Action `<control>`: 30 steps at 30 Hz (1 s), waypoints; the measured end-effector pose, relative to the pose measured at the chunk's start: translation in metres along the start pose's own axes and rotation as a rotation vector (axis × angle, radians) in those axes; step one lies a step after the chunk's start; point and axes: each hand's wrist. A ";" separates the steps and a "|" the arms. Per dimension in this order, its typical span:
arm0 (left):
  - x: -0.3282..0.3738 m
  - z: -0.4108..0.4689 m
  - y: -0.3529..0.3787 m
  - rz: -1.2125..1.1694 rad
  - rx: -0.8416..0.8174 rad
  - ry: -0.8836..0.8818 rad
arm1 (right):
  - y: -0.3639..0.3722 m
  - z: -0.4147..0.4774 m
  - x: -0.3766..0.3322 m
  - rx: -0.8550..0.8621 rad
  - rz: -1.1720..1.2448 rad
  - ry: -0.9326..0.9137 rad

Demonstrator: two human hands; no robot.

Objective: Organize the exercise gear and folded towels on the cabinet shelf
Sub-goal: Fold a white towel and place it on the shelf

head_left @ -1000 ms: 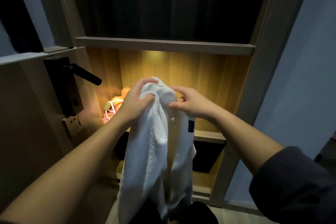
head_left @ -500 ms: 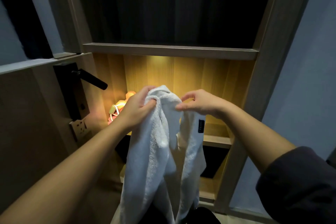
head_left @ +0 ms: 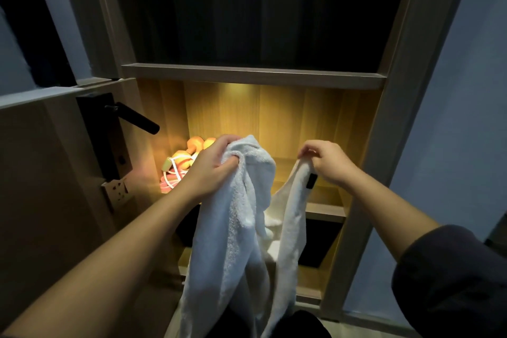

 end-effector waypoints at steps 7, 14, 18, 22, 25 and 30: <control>-0.003 0.005 0.001 -0.065 -0.018 0.030 | 0.006 0.004 -0.040 0.035 0.448 -0.155; -0.012 0.004 0.003 -0.038 -0.072 0.059 | 0.014 0.011 -0.067 -0.182 0.168 -0.223; -0.021 0.007 0.004 0.189 0.104 0.030 | 0.023 0.018 -0.065 0.070 0.100 -0.166; -0.037 0.007 -0.020 0.303 0.354 -0.141 | -0.002 0.021 -0.034 0.330 0.105 0.029; -0.036 0.010 -0.030 0.369 0.395 -0.158 | -0.009 0.021 -0.017 0.311 0.020 0.074; -0.024 0.018 -0.036 0.235 0.411 -0.170 | -0.006 0.020 -0.014 0.369 -0.112 0.104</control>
Point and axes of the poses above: each hand's wrist, its own z-axis towards the middle knuckle, its own y-axis out of the palm, x = y × z, and after that the axes turned 7 degrees about -x, right-handed
